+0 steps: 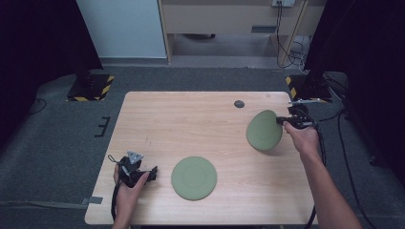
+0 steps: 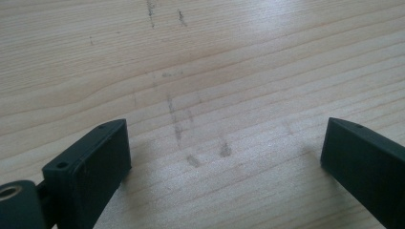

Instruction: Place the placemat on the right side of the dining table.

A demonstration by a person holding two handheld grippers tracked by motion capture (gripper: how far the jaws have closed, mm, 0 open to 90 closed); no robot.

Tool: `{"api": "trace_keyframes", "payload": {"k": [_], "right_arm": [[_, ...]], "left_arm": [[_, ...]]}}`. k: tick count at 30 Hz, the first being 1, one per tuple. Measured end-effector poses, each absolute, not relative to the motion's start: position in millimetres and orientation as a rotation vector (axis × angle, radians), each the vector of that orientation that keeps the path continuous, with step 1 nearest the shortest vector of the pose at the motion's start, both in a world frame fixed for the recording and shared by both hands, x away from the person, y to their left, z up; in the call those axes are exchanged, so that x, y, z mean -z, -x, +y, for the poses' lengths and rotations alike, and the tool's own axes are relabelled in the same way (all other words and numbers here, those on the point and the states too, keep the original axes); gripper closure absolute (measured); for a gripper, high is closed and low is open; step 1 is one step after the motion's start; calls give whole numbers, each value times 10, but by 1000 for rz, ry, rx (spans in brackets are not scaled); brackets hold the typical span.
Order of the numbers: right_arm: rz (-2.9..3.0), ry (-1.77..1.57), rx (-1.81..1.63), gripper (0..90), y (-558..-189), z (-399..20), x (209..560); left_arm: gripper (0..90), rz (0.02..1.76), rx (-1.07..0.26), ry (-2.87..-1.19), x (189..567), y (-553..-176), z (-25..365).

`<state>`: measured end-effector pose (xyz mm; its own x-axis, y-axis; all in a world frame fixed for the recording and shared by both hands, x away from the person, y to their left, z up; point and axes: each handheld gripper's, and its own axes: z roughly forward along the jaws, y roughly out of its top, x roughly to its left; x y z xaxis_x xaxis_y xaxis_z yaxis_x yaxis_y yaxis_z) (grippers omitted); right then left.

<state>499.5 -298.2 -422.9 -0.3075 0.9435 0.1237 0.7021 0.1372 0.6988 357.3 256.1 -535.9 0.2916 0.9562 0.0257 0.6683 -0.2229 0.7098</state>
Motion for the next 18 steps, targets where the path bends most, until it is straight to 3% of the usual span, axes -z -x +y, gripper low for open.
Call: {"api": "trace_keyframes", "payload": {"k": [18], "right_arm": [[2078,-1646,-931,861,-5149,-3165,4456]], "left_arm": [[16,1452,-602,-1974,5362,-3597,2574]]}}
